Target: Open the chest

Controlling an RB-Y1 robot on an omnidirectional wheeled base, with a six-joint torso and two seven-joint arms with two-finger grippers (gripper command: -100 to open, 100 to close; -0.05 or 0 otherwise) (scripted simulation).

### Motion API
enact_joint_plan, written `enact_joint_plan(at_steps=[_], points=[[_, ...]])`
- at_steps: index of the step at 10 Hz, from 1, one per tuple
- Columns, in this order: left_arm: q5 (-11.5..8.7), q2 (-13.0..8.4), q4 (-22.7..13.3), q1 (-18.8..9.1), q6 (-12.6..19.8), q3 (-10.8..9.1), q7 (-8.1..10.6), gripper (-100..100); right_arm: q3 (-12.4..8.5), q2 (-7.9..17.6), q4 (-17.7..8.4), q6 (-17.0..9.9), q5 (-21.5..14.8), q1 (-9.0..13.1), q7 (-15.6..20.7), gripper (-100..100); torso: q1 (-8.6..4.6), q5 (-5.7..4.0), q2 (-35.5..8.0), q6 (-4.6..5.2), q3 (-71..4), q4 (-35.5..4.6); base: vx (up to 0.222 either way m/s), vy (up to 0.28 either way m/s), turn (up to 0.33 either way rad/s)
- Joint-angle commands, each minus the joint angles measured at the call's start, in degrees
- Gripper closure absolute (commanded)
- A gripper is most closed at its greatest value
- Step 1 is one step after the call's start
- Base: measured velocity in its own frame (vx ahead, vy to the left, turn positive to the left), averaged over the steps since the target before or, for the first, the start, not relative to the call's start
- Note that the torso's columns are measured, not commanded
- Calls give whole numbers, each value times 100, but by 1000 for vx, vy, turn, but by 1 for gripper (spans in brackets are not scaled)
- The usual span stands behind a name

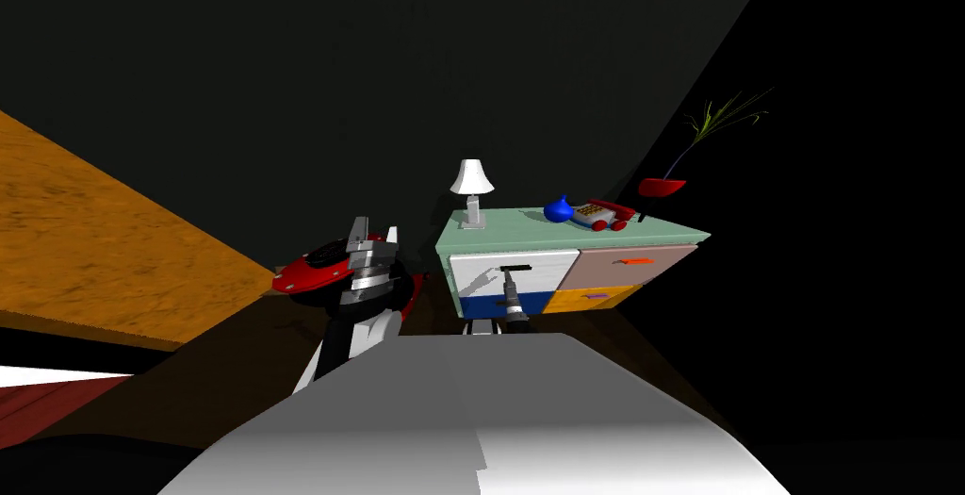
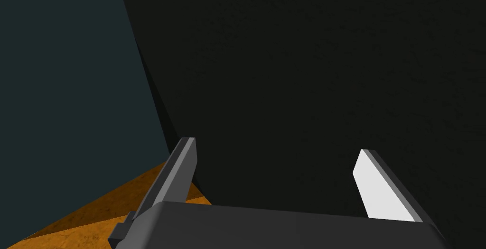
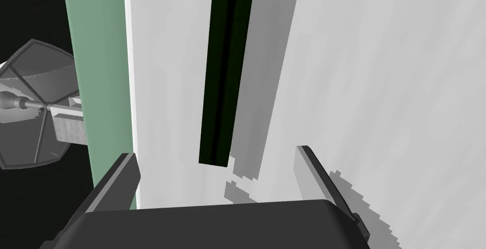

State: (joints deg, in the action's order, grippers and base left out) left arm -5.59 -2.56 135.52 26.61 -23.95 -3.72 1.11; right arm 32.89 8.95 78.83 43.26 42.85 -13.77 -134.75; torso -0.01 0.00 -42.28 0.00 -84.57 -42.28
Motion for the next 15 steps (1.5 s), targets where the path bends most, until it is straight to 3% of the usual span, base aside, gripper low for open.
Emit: enact_joint_plan(at_steps=[1,4,5,8,9,12,13,15], points=[[0,0,0,0,0,0,0,0,151,16,-166,-5,135,131,-447,-100,2,1,1,0,-1,0,23,15,-48],[0,0,0,0,0,0,0,0,265,37,-303,7,228,238,-785,-100,1,0,-2,0,1,0,17,13,-24],[0,0,0,0,0,0,0,0,238,34,-300,10,211,235,-725,-100,-1,0,-3,0,2,-1,6,4,-4],[0,-1,-1,-2,1,0,0,0,-168,-219,-621,383,736,550,-287,-100,-23,-6,-20,-2,12,-5,-60,-89,422],[0,-1,-1,-2,1,0,0,0,-168,-219,-621,383,766,550,-257,-100,-21,-6,-23,1,14,-7,-78,-93,318],[0,-1,-1,-2,1,-1,0,0,-580,-472,-939,755,1313,864,232,-100,3,2,3,1,-3,1,-96,-94,400],[0,-1,-1,-2,1,-1,0,0,-580,-472,-939,755,1319,864,232,-100,-1,0,-4,-1,2,-1,-71,-67,340],[0,-1,-1,-1,0,0,0,0,-854,-640,-1151,1003,1688,1073,558,-100,7,2,7,-1,-5,2,-86,-66,417]])
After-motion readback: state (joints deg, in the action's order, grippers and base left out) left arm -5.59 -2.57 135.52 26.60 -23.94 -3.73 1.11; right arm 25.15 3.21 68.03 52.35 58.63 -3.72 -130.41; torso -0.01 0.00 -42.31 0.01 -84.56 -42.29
